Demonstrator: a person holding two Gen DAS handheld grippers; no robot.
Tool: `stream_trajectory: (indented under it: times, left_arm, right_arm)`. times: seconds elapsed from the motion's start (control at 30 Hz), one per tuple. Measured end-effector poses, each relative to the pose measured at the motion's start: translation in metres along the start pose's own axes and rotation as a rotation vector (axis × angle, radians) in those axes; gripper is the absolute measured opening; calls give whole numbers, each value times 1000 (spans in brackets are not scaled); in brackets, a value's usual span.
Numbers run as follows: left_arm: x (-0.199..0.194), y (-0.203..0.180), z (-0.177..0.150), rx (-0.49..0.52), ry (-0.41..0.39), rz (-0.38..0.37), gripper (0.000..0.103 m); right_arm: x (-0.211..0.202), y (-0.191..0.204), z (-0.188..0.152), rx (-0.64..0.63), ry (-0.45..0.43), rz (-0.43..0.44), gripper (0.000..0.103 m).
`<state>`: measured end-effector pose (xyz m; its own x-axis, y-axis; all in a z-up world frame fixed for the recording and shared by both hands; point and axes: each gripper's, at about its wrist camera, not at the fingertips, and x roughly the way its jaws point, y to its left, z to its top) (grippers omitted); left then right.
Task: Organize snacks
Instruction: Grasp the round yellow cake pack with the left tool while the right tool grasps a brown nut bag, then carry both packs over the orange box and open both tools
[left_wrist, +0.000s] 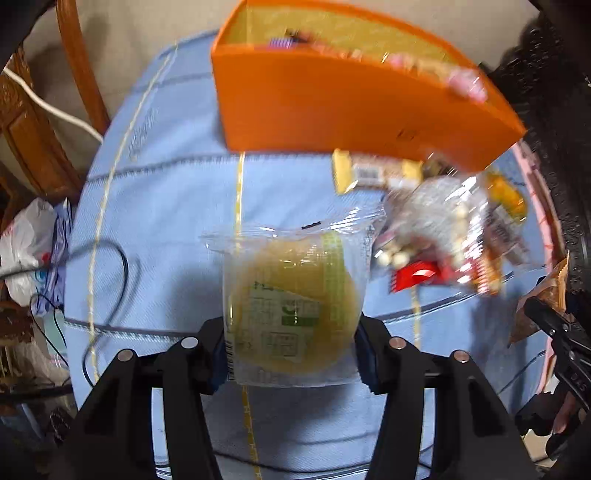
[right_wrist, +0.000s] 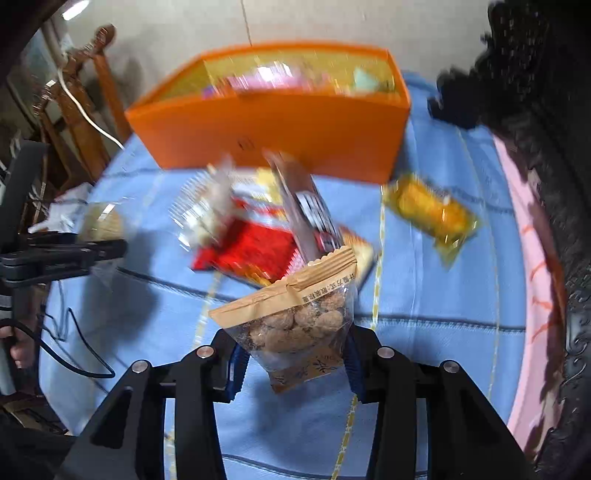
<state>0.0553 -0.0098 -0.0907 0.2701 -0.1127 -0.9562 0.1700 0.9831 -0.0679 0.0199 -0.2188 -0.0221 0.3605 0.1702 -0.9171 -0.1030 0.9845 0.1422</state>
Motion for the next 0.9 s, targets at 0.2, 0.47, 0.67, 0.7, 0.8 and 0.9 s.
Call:
stream_trajectory:
  times: [0.2,0.47,0.67,0.7,0.8,0.9]
  left_arm:
    - [-46,-18,50,39,-125,-12,53]
    - [-71,-33,131,51,-229,-34,53]
    - [-64,-43,181,30,-237,-46,53]
    - [-61,-44,186,26,-234,-43,53]
    - [-50,-44,205,14,-223,-42,53]
    - [-41,-41,218,-2,-212,-28,53]
  right_arm:
    - [-31,-6,35,43,-141,24,44]
    - [-44,-25,105,62,-271,-5,44]
    - [-26,-36,152,102,-310,19,45]
    - [-20,-38,158,119,-306,29,45]
    - [-3,-42,172,166,-288,55,45]
    - [11,-41,180,173,-275,58,45]
